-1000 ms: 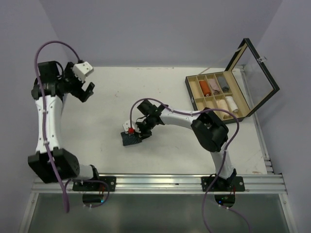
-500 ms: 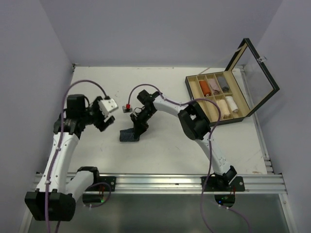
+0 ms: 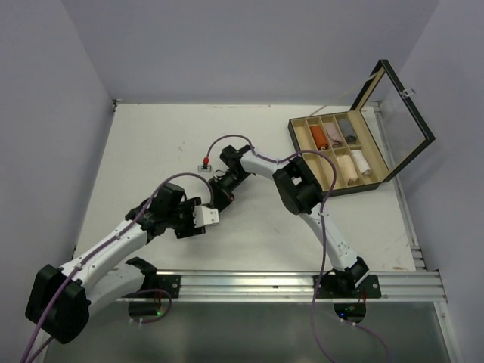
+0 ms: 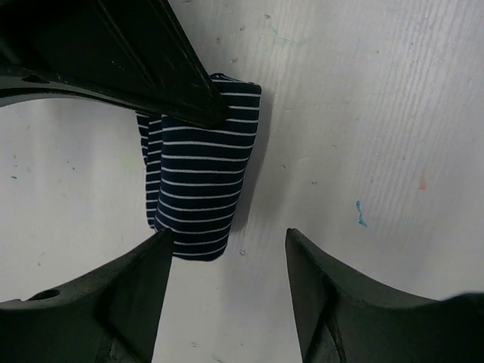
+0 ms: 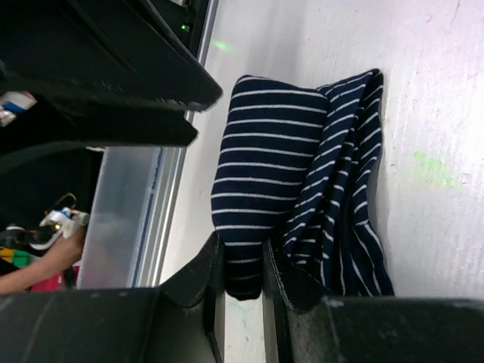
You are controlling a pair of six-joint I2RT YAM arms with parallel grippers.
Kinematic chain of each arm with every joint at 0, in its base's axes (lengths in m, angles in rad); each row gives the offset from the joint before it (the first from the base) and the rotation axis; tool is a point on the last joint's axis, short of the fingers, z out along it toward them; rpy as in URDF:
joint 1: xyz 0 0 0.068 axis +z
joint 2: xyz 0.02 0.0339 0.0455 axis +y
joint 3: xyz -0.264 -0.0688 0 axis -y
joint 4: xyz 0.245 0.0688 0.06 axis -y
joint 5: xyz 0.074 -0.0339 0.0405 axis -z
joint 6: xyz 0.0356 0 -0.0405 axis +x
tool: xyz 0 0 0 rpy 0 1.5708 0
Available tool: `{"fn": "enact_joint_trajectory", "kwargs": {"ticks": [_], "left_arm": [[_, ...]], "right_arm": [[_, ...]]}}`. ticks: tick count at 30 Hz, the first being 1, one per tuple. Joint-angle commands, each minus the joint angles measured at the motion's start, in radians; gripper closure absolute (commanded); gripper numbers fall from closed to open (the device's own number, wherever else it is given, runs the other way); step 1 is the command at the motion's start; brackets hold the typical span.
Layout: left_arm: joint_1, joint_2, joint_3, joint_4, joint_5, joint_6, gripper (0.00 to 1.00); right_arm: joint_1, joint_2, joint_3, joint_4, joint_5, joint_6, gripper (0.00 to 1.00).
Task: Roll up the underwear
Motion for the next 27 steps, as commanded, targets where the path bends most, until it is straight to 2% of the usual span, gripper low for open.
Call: {"fn": "enact_joint_trajectory", "kwargs": {"ticks": [1,6,10,20,23,24,25,27], "left_arm": [[-0.046,0.029,-0.026,0.211,-0.079,0.044,0.36],[-0.107,0.078,-0.08,0.291,-0.152,0.103,0.36],[-0.135,0.057,-0.135,0.366,-0.191,0.155,0.37],[-0.198,0.053,-0.213,0.409,-0.257,0.186,0.43],[-0.212,0.124,-0.2,0.42,-0.251,0.165,0.56],[-0.213,0.171,-0.175,0.407,-0.246,0.16,0.7],[-0.213,0.197,-0.161,0.381,-0.247,0.15,0.77],[-0.213,0.282,-0.103,0.337,-0.243,0.137,0.95]], "right_arm": [[0.01,0.106,-0.043,-0.029,0.267,-0.013,1.0],[0.008,0.121,-0.042,-0.023,0.265,0.007,1.0],[0.001,0.135,-0.037,-0.015,0.259,0.039,1.0],[-0.018,0.166,-0.022,-0.009,0.253,0.069,1.0],[-0.018,0.166,-0.022,-0.007,0.258,0.067,1.0],[-0.019,0.164,-0.022,-0.007,0.264,0.065,1.0],[-0.019,0.163,-0.024,-0.004,0.271,0.069,0.98],[-0.022,0.138,-0.043,0.032,0.303,0.113,0.82]]}}
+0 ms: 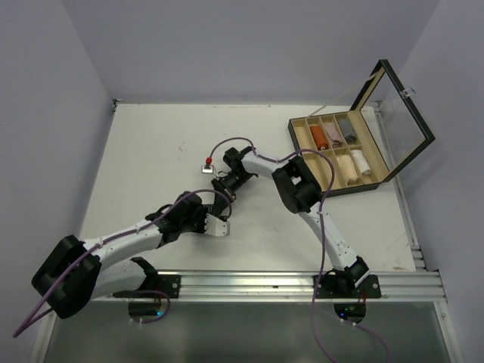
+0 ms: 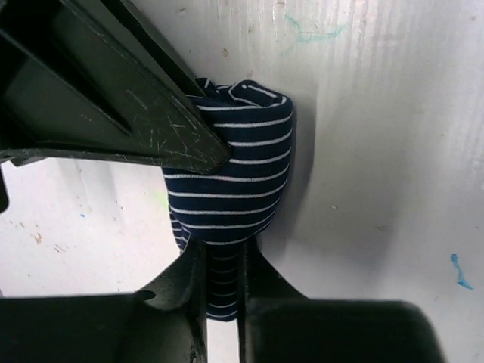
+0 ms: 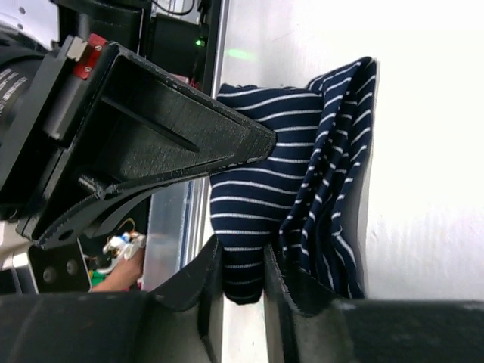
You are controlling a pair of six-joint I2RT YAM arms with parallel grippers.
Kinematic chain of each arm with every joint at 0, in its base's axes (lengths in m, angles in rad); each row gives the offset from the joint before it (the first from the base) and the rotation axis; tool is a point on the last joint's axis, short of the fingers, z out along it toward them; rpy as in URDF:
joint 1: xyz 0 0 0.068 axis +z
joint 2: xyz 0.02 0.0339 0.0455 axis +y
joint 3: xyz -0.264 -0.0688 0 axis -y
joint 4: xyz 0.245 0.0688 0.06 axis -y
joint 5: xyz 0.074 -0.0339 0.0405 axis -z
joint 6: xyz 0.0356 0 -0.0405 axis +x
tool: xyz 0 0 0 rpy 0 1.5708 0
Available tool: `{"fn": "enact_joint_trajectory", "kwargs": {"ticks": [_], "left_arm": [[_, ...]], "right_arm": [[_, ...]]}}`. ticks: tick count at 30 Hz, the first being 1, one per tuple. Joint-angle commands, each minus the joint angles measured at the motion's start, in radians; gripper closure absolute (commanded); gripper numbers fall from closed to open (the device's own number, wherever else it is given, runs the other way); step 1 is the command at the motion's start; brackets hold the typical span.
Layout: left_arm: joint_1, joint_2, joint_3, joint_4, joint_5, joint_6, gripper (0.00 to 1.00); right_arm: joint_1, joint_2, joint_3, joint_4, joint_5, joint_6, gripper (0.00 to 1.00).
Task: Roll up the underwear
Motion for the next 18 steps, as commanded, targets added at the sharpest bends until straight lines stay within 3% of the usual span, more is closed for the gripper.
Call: {"fn": "enact_joint_trajectory", "kwargs": {"ticks": [1,2,4,5,8,11,15,18], "left_arm": [[-0.011,0.138,0.069,-0.125,0.046,-0.042,0.98],[-0.009,0.155,0.089,-0.163,0.095,-0.042,1.0],[-0.006,0.174,0.121,-0.252,0.134,-0.037,1.0],[-0.006,0.175,0.141,-0.281,0.172,-0.034,1.0],[-0.005,0.213,0.175,-0.395,0.226,-0.022,1.0],[0.003,0.275,0.233,-0.473,0.281,-0.022,1.0],[0.038,0.388,0.329,-0.568,0.328,-0.023,1.0],[0.086,0.509,0.447,-0.66,0.385,-0.016,1.0]], "right_arm": [[-0.011,0.069,-0.071,0.111,0.381,0.01,0.76],[-0.016,0.028,-0.1,0.131,0.394,0.03,0.67],[-0.036,-0.02,-0.118,0.154,0.413,0.051,0.59],[-0.046,-0.079,-0.135,0.162,0.424,0.057,0.49],[-0.109,-0.164,-0.152,0.183,0.436,0.054,0.33],[-0.183,-0.262,-0.151,0.186,0.453,0.025,0.28],[-0.27,-0.417,-0.189,0.203,0.485,-0.005,0.29],[-0.298,-0.601,-0.341,0.312,0.525,-0.01,0.32]]}}
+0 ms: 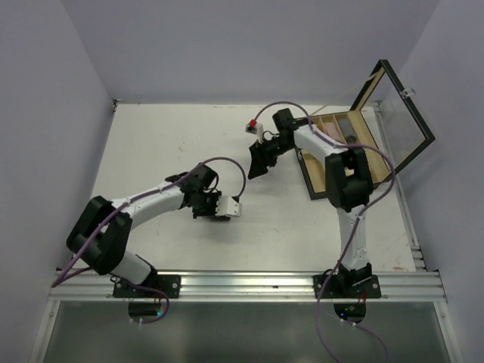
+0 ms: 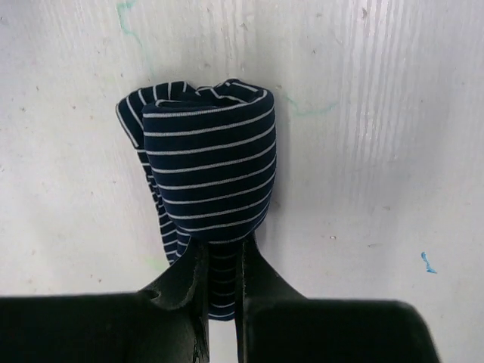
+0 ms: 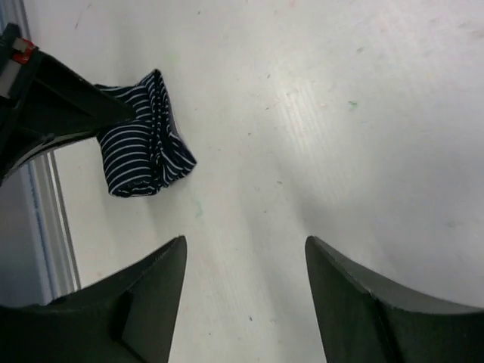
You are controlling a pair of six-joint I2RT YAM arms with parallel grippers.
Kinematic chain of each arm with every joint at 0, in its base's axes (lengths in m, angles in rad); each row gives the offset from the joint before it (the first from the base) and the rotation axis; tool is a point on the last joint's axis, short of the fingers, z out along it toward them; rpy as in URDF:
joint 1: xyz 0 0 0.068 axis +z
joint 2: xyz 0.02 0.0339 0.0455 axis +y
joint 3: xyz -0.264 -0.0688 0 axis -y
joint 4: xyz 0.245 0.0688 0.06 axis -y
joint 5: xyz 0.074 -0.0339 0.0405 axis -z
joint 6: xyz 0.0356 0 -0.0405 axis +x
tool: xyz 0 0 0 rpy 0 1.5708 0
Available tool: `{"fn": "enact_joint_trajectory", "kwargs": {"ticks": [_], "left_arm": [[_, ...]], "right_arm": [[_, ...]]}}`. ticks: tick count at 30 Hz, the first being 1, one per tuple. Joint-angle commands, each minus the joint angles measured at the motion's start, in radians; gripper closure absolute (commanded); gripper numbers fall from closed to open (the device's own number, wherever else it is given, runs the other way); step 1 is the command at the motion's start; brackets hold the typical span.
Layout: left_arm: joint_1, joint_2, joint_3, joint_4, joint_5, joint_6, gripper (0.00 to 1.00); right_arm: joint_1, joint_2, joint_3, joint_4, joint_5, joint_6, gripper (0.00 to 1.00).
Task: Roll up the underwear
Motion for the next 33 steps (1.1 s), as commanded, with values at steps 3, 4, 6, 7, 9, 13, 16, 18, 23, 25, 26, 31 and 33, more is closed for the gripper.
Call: {"fn": "enact_joint_trajectory", "kwargs": {"ticks": [3,4,6,7,9,13,16,18,23,25,26,31,33], "left_arm": [[0.072,0.284,0.155,-0.368,0.198,0.0,0.95],[0.091,0.318,0.187,-0.393,0.206,0.009,0.95],[0.118,0.408,0.284,-0.448,0.224,0.011,0.94],[0.125,0.433,0.313,-0.464,0.229,0.011,0.94],[0.136,0.506,0.39,-0.504,0.235,0.009,0.94],[0.147,0.614,0.486,-0.554,0.234,0.009,0.94],[0.147,0.671,0.542,-0.587,0.247,0.008,0.94],[0.148,0.697,0.568,-0.6,0.253,0.006,0.94],[0.153,0.731,0.594,-0.607,0.258,-0.006,0.94],[0.156,0.739,0.595,-0.616,0.264,-0.003,0.94],[0.158,0.743,0.594,-0.616,0.272,-0.003,0.94],[0.159,0.752,0.598,-0.62,0.295,-0.009,0.94],[0.159,0.758,0.608,-0.623,0.31,-0.012,0.94]], "right_arm": [[-0.019,-0.392,-0.243,0.178,0.146,-0.085,0.37],[-0.019,-0.429,-0.275,0.193,0.157,-0.091,0.39],[-0.018,-0.534,-0.355,0.195,0.158,-0.129,0.44],[-0.018,-0.566,-0.381,0.198,0.158,-0.14,0.46],[-0.006,-0.658,-0.458,0.213,0.158,-0.163,0.49],[0.091,-0.753,-0.545,0.219,0.238,-0.24,0.48],[0.209,-0.796,-0.611,0.297,0.295,-0.266,0.46],[0.292,-0.805,-0.66,0.358,0.353,-0.272,0.42],[0.434,-0.735,-0.714,0.524,0.436,-0.284,0.32],[0.459,-0.697,-0.714,0.575,0.451,-0.289,0.29],[0.471,-0.669,-0.723,0.604,0.459,-0.28,0.29],[0.49,-0.609,-0.747,0.751,0.496,-0.263,0.23],[0.488,-0.582,-0.737,0.744,0.471,-0.273,0.23]]}}
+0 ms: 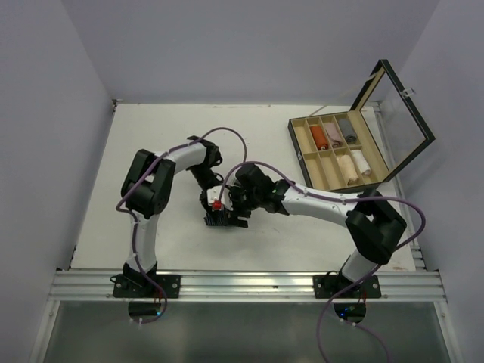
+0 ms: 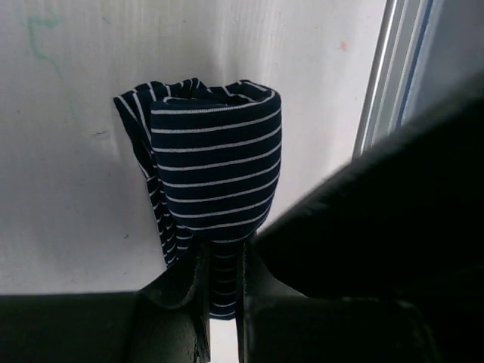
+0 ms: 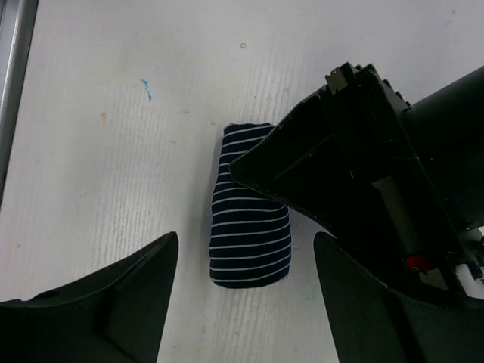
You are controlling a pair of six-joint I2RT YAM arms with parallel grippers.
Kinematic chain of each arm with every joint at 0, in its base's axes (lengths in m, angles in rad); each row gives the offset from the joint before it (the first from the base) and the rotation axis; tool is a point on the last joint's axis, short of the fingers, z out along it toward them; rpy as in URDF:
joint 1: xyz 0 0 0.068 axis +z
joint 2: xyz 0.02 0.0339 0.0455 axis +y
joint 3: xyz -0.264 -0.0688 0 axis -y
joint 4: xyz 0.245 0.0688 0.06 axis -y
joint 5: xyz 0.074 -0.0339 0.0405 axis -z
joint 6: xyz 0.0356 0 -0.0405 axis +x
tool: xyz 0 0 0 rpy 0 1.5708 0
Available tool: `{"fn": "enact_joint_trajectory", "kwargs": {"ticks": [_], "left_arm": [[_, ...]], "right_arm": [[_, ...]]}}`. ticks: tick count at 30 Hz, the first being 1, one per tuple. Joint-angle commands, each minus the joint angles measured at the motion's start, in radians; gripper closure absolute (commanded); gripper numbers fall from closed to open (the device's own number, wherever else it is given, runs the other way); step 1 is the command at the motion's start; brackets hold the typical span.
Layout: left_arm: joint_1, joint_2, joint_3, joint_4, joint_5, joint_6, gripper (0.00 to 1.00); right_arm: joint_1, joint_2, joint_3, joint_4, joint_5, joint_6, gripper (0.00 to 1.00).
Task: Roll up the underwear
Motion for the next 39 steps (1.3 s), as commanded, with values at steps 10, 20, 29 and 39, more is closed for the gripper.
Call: {"fn": "enact_joint_trajectory", "kwargs": {"ticks": [10,20,29,39], "left_arm": [[-0.01,0.134,-0.05,0.149,-0.12,0.029,0.93],[-0.009,0.161,-0.025,0.136,-0.09,0.024,0.92],[0.004,0.167,-0.005,0.133,-0.05,0.015,0.87],[0.08,0.073,0.081,0.098,-0.057,-0.014,0.74]], "right_arm": [[0.003,0.079,-0.043,0.149,-0.025,-0.04,0.23],[0.04,0.161,-0.045,0.202,-0.044,-0.05,0.25],[0.046,0.221,-0.077,0.219,-0.004,-0.1,0.49],[0.046,0.219,-0.059,0.087,0.032,-0.104,1.0]]}}
